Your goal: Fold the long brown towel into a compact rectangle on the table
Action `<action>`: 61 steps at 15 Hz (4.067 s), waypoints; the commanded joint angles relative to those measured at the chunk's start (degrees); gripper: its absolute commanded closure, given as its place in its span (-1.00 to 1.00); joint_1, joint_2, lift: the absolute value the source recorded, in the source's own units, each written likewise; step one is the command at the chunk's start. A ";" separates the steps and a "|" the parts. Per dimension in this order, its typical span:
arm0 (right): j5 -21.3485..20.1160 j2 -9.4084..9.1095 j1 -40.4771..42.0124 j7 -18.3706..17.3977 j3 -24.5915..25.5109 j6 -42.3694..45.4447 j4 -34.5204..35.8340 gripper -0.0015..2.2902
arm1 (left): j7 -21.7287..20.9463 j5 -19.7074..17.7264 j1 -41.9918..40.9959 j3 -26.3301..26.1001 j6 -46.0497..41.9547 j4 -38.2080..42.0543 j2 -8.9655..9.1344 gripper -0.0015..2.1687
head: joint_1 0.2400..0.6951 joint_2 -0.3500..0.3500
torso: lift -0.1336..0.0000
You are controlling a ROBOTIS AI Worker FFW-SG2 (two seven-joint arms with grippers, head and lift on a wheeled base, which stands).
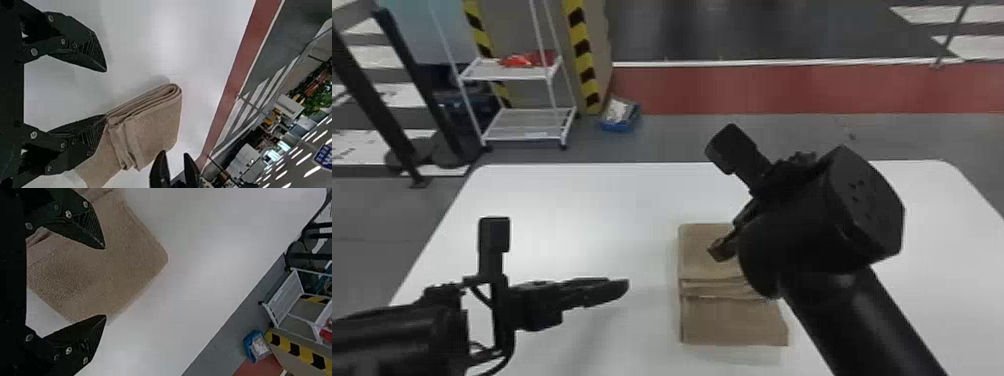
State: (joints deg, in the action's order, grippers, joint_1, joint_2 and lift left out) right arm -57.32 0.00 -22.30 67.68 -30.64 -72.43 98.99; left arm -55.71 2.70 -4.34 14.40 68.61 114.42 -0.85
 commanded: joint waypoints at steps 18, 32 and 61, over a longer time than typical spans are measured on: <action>-22.57 3.78 6.92 10.64 -12.07 16.40 2.70 -0.81 | 4.21 -5.87 0.30 7.66 2.54 -0.69 -0.47 -0.97 | 1.00 0.76 | -0.87; -22.22 9.05 7.80 10.64 -12.69 17.80 2.70 -0.78 | 6.06 -5.34 0.56 5.38 1.49 -2.53 -0.03 -0.97 | 1.00 0.52 | -0.87; -24.77 3.34 6.22 10.64 -13.92 14.81 -3.62 -0.64 | 5.26 -5.34 -0.49 5.29 1.31 -2.71 -0.56 -0.97 | 1.00 0.58 | -0.87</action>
State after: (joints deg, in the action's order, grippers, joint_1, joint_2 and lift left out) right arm -82.23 3.88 -15.71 78.05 -44.59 -57.48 95.57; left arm -50.45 -2.62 -4.78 19.61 69.92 111.76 -1.41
